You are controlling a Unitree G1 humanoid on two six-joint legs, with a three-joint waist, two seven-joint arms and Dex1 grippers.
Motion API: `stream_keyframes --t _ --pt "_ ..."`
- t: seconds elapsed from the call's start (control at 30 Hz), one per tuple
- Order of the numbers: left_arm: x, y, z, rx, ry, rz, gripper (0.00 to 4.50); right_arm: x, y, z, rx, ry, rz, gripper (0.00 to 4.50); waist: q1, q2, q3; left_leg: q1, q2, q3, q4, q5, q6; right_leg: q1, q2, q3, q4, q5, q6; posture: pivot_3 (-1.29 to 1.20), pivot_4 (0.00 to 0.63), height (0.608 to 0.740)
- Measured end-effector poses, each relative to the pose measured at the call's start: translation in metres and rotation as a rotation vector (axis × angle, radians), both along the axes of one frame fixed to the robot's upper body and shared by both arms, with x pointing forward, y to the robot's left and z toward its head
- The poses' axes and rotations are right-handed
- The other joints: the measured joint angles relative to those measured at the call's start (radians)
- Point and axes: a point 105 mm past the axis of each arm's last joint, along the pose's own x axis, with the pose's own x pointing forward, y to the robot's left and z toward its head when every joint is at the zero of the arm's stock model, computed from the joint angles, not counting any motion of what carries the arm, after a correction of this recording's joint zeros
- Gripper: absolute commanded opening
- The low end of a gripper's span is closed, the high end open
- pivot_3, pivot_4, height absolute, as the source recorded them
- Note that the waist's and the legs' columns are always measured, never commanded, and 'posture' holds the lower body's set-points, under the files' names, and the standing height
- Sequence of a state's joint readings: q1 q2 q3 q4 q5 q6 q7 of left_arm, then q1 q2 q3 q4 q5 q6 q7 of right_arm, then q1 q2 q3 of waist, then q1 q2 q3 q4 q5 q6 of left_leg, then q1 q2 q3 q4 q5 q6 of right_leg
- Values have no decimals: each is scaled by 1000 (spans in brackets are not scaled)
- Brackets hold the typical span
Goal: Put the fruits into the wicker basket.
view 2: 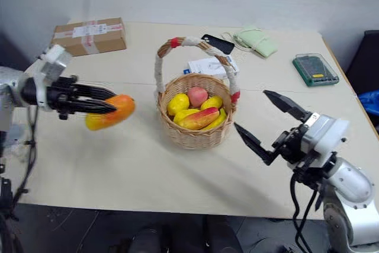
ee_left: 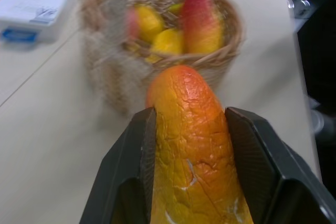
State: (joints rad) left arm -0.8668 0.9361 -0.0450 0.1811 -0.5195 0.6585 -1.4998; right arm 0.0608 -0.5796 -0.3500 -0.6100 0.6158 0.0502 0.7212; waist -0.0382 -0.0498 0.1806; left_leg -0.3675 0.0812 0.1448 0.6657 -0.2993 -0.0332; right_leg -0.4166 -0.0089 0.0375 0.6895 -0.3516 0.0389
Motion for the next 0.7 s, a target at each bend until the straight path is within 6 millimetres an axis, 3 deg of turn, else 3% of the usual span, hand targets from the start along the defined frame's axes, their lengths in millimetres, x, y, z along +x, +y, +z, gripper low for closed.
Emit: stream_keyframes --t 0.07,0.13,0.27,0.3,0.4,0.57,0.7 --pt "-4 -46 13 -116 -45 -132 2036 1 -9 -4 -6 19 -24 4500 13 0 0 2 -1 -3 1 -1 1 5 0 -2 -3 0 1 0 150 740" --pt "-5 -78 18 -193 -82 -183 2036 0 -11 -9 -12 44 -24 4500 13 0 0 0 -1 -4 1 -1 2 5 0 -1 -4 1 2 0 150 740" --pt "14 -109 7 -189 -221 -113 2036 -2 -13 -18 -12 92 -23 4500 -4 2 0 3 -1 -2 -2 -1 0 3 3 3 -3 1 2 0 150 740" --pt "19 -114 3 -190 -241 -99 2235 -2 -12 -18 -11 94 -23 4500 -8 2 0 5 0 -2 -2 -1 -1 3 4 4 -2 1 2 0 150 740" --pt "30 -117 -3 -189 -264 -55 2938 -2 -11 -18 -4 94 -22 4500 -16 3 0 7 0 -1 -3 0 -2 4 5 7 -1 1 2 0 150 740" --pt "28 -112 -1 -210 -300 -70 4335 -4 -3 -20 2 114 8 4500 -17 3 0 8 0 0 -4 0 -2 4 5 7 -1 1 2 0 150 740" --pt "16 -78 -3 -170 -144 -68 4461 -3 -2 -25 18 207 47 4500 -24 4 1 9 1 1 -5 0 -3 4 6 8 -1 1 2 0 150 740"
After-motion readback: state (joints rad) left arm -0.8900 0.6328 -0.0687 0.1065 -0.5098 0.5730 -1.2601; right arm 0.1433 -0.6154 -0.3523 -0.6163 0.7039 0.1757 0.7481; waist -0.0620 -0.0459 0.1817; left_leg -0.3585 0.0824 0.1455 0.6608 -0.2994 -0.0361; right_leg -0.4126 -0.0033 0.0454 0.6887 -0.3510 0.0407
